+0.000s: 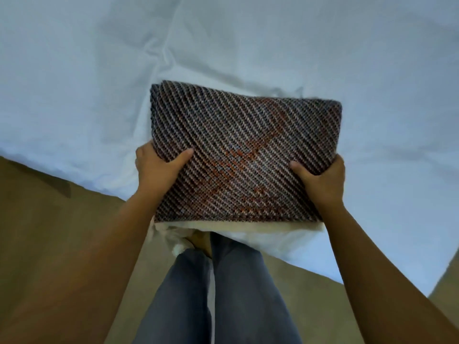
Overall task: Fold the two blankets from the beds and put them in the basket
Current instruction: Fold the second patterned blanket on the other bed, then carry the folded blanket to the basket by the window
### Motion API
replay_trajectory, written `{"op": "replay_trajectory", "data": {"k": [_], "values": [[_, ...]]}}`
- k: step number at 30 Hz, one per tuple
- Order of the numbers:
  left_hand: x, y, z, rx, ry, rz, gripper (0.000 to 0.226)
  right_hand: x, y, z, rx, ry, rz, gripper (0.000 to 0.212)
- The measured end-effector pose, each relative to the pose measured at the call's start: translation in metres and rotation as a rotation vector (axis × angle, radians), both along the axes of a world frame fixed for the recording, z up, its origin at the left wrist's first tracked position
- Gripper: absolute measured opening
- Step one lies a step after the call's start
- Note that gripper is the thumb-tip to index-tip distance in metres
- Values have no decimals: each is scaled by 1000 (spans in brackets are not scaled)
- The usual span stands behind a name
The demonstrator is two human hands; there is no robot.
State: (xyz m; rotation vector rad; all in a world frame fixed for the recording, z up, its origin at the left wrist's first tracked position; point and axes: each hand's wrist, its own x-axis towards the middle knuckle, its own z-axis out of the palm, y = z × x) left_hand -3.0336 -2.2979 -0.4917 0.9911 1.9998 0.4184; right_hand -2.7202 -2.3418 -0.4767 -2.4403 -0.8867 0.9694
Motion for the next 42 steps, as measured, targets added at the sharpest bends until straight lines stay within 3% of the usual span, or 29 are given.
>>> {"op": "replay_trajectory", "data": {"k": [3,5,7,13,18,23,27,30,36,42], "values": [[0,11,13,-174,-250,149,89,9,7,12,-100,269,-46,77],[-6,12,21,-282,-380,143,85,13,7,25,-111,322,-41,66],[-13,11,33,-333,-438,99,83,10,5,42,-74,270,2,61],[-22,-26,84,-199,-458,-63,67,-31,-61,110,102,10,21,52],[-1,-63,141,-131,-496,-302,67,-41,-178,164,198,-36,-240,57],[72,-121,199,-119,-579,-647,67,-30,-320,213,267,-82,-574,55],[140,-192,230,-134,-619,-893,62,-28,-440,241,341,-55,-823,46],[200,-290,248,-185,-641,-1145,58,-38,-563,261,407,-86,-1080,32],[283,-506,260,-331,-701,-1442,31,-77,-780,280,503,-126,-1489,37],[335,-695,266,-443,-668,-1692,30,-125,-944,279,596,-134,-1815,32]]}}
